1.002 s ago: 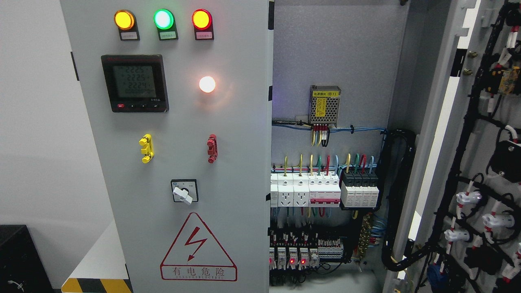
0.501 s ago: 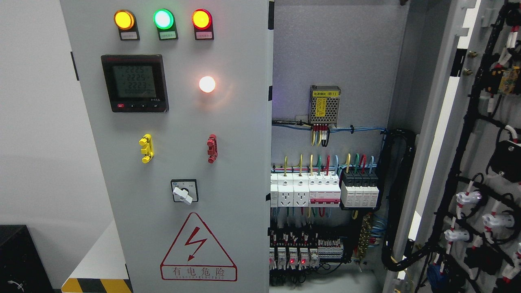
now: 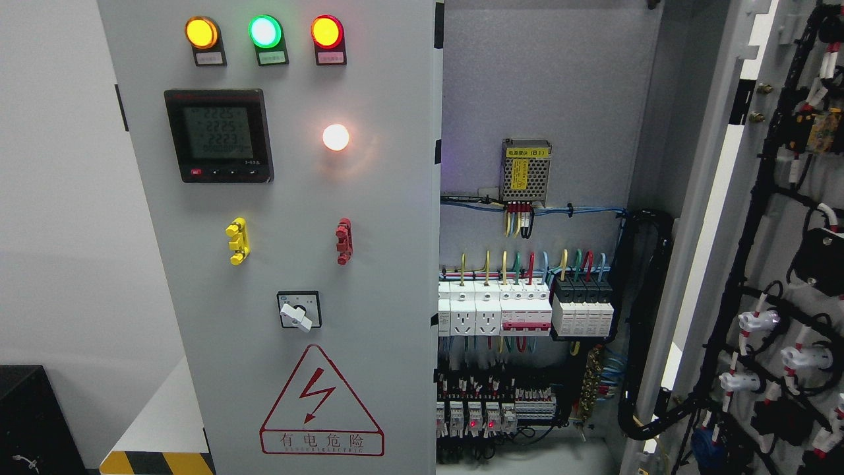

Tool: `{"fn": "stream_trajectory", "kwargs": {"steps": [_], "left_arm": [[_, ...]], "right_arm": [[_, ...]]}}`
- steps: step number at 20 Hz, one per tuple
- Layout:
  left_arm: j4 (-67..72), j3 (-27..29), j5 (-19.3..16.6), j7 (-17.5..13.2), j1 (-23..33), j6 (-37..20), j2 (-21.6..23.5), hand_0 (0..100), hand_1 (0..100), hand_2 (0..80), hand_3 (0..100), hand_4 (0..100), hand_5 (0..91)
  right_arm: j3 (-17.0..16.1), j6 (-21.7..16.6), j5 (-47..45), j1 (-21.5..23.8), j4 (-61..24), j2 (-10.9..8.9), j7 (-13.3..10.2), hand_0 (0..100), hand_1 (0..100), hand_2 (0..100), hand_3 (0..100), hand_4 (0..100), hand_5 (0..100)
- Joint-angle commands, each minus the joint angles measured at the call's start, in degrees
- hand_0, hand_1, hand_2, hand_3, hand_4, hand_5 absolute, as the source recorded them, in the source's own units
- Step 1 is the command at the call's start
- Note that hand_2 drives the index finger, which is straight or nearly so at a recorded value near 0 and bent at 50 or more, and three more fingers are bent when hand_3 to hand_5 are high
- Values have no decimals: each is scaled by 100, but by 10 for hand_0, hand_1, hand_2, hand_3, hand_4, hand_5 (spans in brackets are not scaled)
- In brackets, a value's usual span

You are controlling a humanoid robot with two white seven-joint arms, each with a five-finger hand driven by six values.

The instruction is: Open door with both hands

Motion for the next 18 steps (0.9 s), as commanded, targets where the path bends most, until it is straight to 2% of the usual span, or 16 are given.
{"fn": "stream_trajectory", "kwargs": {"steps": [1, 4, 7, 10, 12, 15, 18], "left_arm": [[129, 269, -13, 34, -28, 0, -69, 0, 0, 0, 0, 0, 0], [120, 533, -13, 34, -37, 0, -78, 0, 0, 0, 0, 0, 0], [120, 560, -13, 34, -37, 0, -183, 0, 0, 0, 0, 0, 0], [120, 735, -5, 34, -37, 0, -201, 0, 0, 0, 0, 0, 0], [111, 1016, -13, 34, -28, -9, -201, 0, 0, 0, 0, 0, 0], [111, 1210, -13, -9, -20, -18, -192, 0, 0, 0, 0, 0, 0], [94, 1202, -13, -71, -20, -18, -236, 0, 0, 0, 0, 0, 0]], "right_arm": [[617, -65, 167, 840, -4245, -738, -5, 0, 0, 0, 0, 0, 0], [715, -432, 167, 1042, -4976, -827, -5, 0, 0, 0, 0, 0, 0], [733, -1240, 167, 1235, -5485, -871, -5, 0, 0, 0, 0, 0, 0], [916, -1839, 158, 1516, -6118, -1230, -14, 0, 0, 0, 0, 0, 0], [1180, -1884, 158, 1648, -6531, -1441, -22, 0, 0, 0, 0, 0, 0], [1426, -1893, 158, 1676, -6919, -1547, -31, 0, 0, 0, 0, 0, 0], [1462, -1893, 158, 1465, -7209, -1618, -31, 0, 0, 0, 0, 0, 0]]}}
